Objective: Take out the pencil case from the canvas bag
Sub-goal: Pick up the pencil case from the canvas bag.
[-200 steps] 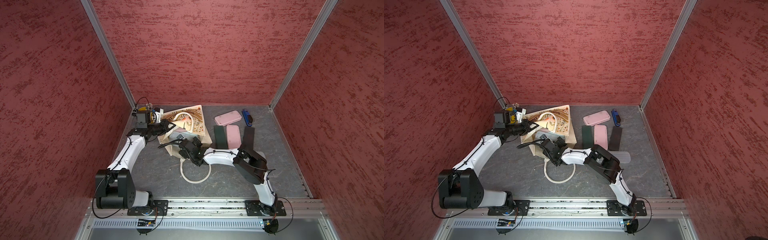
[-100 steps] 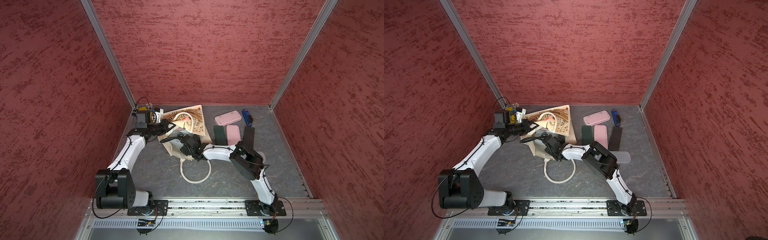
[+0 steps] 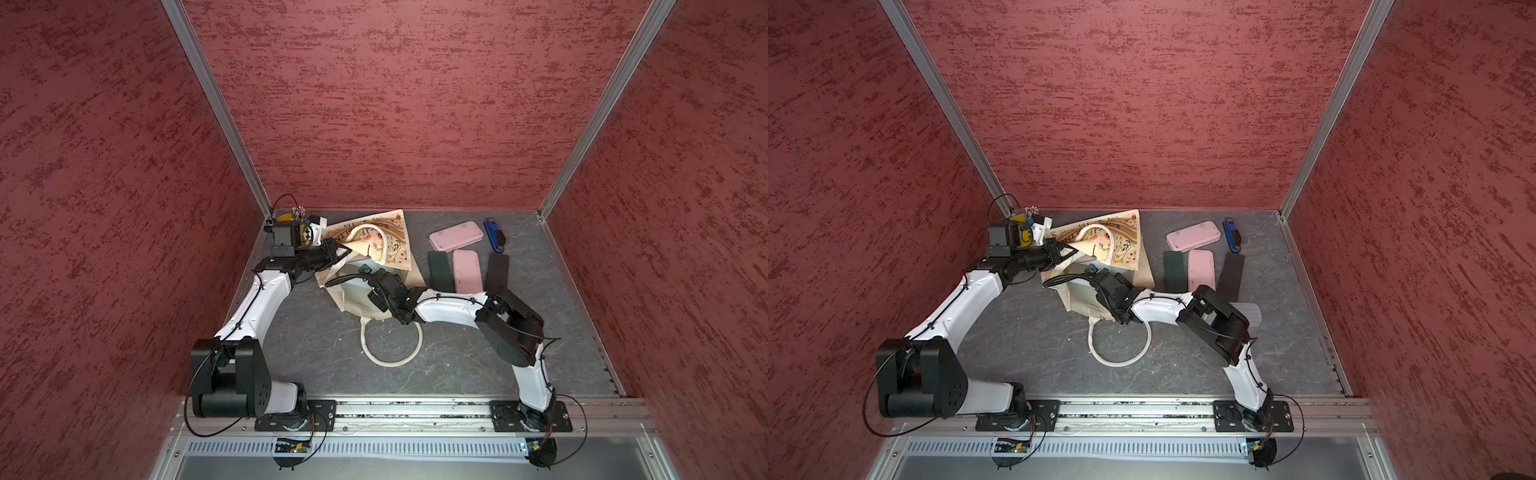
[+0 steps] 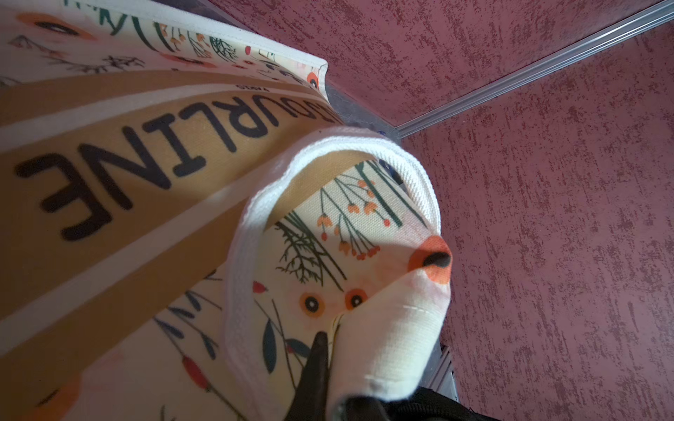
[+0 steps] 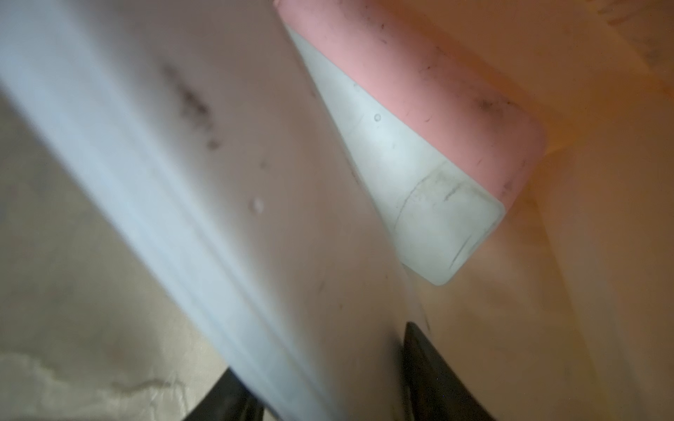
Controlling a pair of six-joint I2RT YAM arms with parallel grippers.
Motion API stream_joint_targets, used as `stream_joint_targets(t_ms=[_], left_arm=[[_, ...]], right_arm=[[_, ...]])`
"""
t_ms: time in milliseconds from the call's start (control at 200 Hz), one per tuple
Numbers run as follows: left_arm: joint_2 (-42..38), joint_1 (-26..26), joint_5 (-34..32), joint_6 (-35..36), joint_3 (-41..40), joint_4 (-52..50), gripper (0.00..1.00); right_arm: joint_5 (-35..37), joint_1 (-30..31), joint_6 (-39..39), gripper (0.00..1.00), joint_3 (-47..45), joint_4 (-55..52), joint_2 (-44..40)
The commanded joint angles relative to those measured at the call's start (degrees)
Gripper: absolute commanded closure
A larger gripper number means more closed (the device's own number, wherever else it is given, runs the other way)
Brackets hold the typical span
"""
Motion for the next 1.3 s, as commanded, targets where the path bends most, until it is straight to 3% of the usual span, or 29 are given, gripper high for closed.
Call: stream_joint_targets(t_ms=[0, 441, 571, 671, 942, 1298], left_arm=[[0.9, 0.2, 1.0, -0.4, 0.4, 0.2, 0.97], [1.0, 0.1, 0.7, -0.4, 0.5, -0.1, 0.97], [1.0, 0.1, 0.6, -0.3, 0.6, -0.2, 0.97], [0.9, 0.1, 0.5, -0.2, 0.6, -0.3, 0.97], [0.7, 0.1, 0.6, -0.2, 0.5, -0.1, 0.97], [-0.1, 0.1, 0.8, -0.4, 0.1, 1.2, 0.97]], right_arm=[[-3.9, 0.2, 0.8, 0.51, -1.0, -0.6, -2.2], [-6.4, 0.2, 1.5, 0.72, -0.7, -2.2, -3.4], [-8.4, 0.3, 1.6, 0.84, -1.6, -2.2, -5.2], [-9.6, 0.3, 1.8, 1.0, -2.4, -2.4, -6.3], [-11.6, 0.7, 3.6, 1.0, -4.8, -2.3, -10.0], [-17.4, 1.4, 10.7, 1.0, -15.7, 1.7, -22.9]])
